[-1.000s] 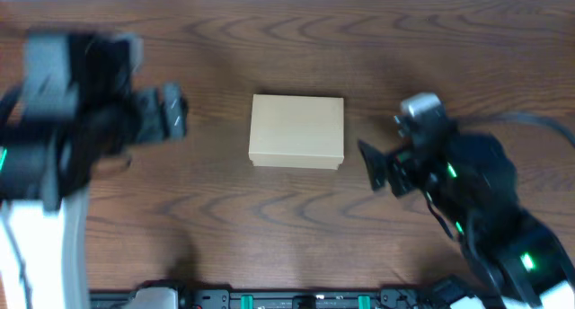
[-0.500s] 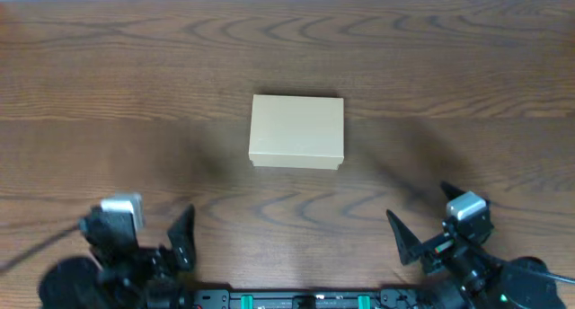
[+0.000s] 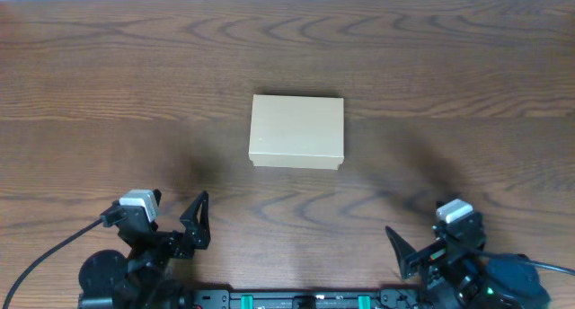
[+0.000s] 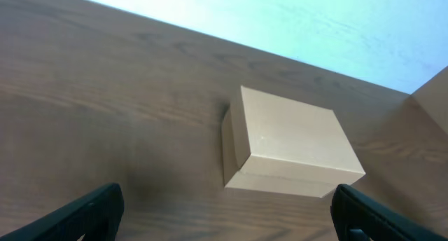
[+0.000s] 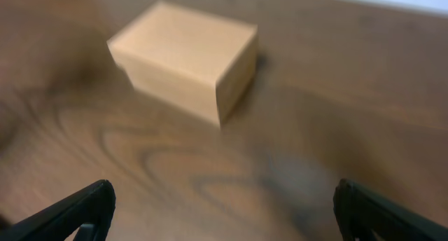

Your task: Pack container

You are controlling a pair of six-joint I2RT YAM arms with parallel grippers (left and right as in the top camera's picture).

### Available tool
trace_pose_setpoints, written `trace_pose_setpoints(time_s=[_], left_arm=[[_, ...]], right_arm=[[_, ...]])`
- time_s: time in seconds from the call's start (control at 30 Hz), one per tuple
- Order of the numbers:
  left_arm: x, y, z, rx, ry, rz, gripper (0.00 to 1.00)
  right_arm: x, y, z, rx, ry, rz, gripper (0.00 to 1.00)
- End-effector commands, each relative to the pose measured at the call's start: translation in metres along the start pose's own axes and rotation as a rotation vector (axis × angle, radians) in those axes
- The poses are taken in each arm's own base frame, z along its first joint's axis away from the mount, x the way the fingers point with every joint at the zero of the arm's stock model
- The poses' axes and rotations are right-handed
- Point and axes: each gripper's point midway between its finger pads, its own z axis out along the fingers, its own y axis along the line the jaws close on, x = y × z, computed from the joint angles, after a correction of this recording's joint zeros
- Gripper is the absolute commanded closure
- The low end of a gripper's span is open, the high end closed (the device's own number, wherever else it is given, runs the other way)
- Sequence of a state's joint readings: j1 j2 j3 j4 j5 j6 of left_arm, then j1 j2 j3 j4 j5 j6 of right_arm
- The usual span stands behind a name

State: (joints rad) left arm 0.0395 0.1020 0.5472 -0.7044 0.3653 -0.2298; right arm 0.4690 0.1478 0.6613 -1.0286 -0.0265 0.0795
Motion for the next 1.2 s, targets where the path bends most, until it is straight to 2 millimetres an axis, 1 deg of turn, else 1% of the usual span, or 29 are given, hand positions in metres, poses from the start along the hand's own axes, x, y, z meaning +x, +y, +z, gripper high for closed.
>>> trace_pose_setpoints(time_s=[0.0, 0.1, 0.17, 0.27, 0.33, 0.37, 0.4, 0.47, 0.63, 0.7, 0.77, 0.93, 1.07, 1.17], left_arm=[[0.004, 0.004, 0.000, -0.021, 0.010, -0.035, 0.05], [0.018, 0.018, -0.001, -0.093, 0.060, -0.020, 0.04], [0.019, 0.022, -0.001, -0.116, 0.063, 0.004, 0.05], [0.024, 0.025, 0.001, -0.113, 0.087, 0.160, 0.05], [0.031, 0.028, 0.005, -0.112, 0.113, 0.262, 0.05], [0.036, 0.031, 0.007, -0.111, 0.129, 0.302, 0.04], [0.045, 0.035, 0.011, -0.110, 0.156, 0.343, 0.05], [0.058, 0.041, 0.017, -0.111, 0.192, 0.377, 0.05], [0.075, 0.061, 0.030, -0.166, 0.208, 0.385, 0.05], [0.080, 0.066, 0.031, -0.186, 0.202, 0.388, 0.05], [0.080, 0.071, 0.031, -0.211, 0.182, 0.395, 0.05], [0.088, 0.084, 0.032, -0.264, 0.209, 0.410, 0.05], [0.106, 0.096, 0.037, -0.293, 0.259, 0.410, 0.05], [0.116, 0.101, 0.040, -0.297, 0.287, 0.420, 0.04]], right_arm=[[0.013, -0.002, 0.000, 0.007, 0.049, 0.018, 0.01], [0.016, -0.002, 0.000, 0.009, 0.059, 0.019, 0.01], [0.016, -0.002, 0.000, 0.009, 0.059, 0.019, 0.01], [0.016, -0.002, 0.000, 0.009, 0.059, 0.019, 0.01], [0.016, -0.002, 0.000, 0.009, 0.059, 0.019, 0.01], [0.016, -0.002, 0.000, 0.009, 0.059, 0.019, 0.01], [0.016, -0.002, 0.000, 0.009, 0.060, 0.019, 0.01], [0.016, -0.002, 0.000, 0.009, 0.059, 0.019, 0.01], [0.016, -0.002, 0.000, 0.009, 0.059, 0.019, 0.01], [0.016, -0.002, 0.000, 0.009, 0.060, 0.019, 0.01], [0.016, -0.002, 0.000, 0.009, 0.059, 0.019, 0.01], [0.016, -0.002, 0.000, 0.009, 0.059, 0.019, 0.01], [0.016, -0.002, 0.000, 0.009, 0.059, 0.019, 0.01], [0.016, -0.002, 0.000, 0.009, 0.059, 0.019, 0.01]])
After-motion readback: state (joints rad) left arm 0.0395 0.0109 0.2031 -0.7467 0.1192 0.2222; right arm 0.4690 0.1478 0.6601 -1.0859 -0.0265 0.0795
